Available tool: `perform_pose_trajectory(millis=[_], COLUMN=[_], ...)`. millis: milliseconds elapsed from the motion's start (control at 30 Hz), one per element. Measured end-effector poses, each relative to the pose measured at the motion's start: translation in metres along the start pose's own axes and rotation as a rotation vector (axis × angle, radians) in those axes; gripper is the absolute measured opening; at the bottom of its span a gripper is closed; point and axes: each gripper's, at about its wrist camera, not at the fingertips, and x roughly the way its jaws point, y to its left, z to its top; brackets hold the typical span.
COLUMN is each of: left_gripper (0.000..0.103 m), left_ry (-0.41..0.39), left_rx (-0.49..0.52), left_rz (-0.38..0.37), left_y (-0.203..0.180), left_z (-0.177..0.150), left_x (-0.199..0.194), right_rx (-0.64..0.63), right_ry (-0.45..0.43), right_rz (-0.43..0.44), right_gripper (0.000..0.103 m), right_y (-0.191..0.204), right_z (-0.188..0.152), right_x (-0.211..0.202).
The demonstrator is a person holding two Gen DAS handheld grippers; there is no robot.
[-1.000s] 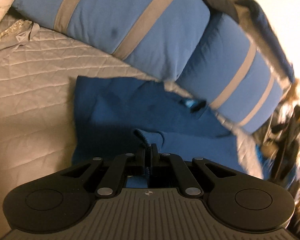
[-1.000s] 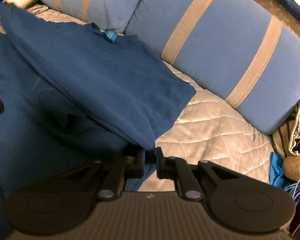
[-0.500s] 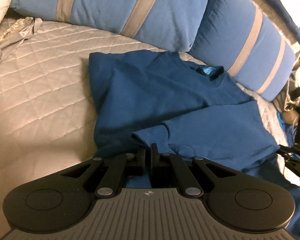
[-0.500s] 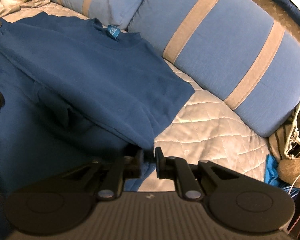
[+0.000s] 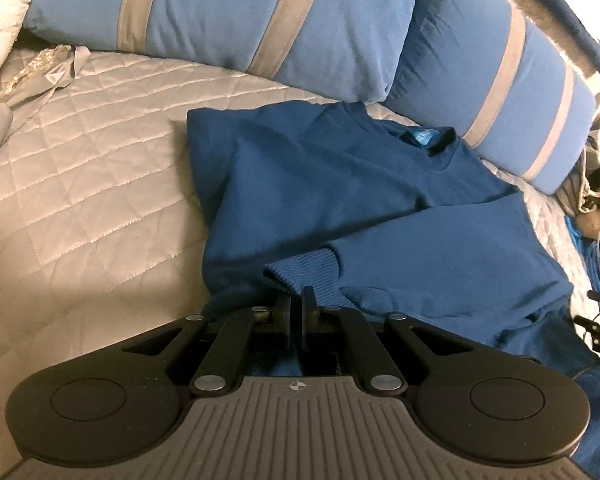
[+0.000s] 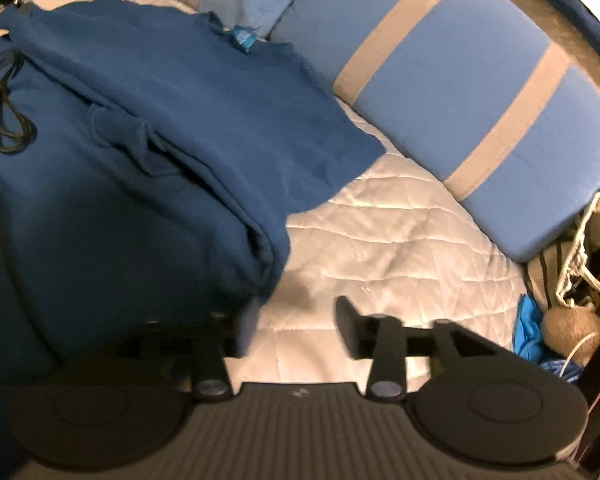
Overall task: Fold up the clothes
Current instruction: 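Open the left tool and lift both tools away from the sweatshirt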
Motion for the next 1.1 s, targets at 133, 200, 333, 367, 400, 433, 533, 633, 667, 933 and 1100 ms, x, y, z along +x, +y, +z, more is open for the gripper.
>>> perform_pose_trajectory(millis=[133,200,333,367,400,433,533,633,667,933,1100], left_gripper=[0.02,0.029,0.063,0.067,0.067,0.067,0.068,0.07,0.071,0.074,0.077], left_ry=[-0.024,-0.054,-0.146,-0.168,-0.191,-0.215,-0.295,-0.374,-0.4,-0.569,-0.631], left_rx=[0.007,0.03,0.106,0.123,0.132,0.133,0.113,0.085,0.077,0.128,0.152], left_rz=[0.028,0.069,0.165,0.178,0.187,0.189,0.182,0.165,0.159,0.149,0.167], left_y=[0.001,-0.001,-0.012,-0.015,-0.017,-0.02,-0.026,-0.032,-0.035,-0.07,-0.091], left_z=[-0.004,-0.007,-0.015,-0.016,-0.017,-0.017,-0.014,-0.007,-0.005,0.01,0.024], left_x=[-0.009,-0.017,-0.041,-0.047,-0.055,-0.063,-0.09,-0.118,-0.127,-0.183,-0.209], right_rx=[0.01,0.021,0.09,0.122,0.152,0.183,0.252,0.286,0.3,0.411,0.48], right_ry=[-0.016,-0.022,-0.044,-0.056,-0.067,-0.081,-0.127,-0.176,-0.197,-0.419,-0.541], right_rz=[-0.019,-0.039,-0.064,-0.057,-0.05,-0.041,-0.063,-0.143,-0.168,-0.259,-0.306], right_gripper=[0.08,0.084,0.091,0.092,0.092,0.093,0.098,0.101,0.101,0.103,0.103], right_y=[-0.003,-0.007,-0.02,-0.025,-0.03,-0.035,-0.05,-0.063,-0.068,-0.09,-0.103], right_z=[-0.005,-0.006,-0.002,-0.001,0.001,0.004,0.011,0.018,0.02,0.034,0.044], right_x=[-0.01,-0.013,-0.024,-0.029,-0.033,-0.039,-0.058,-0.079,-0.087,-0.162,-0.201])
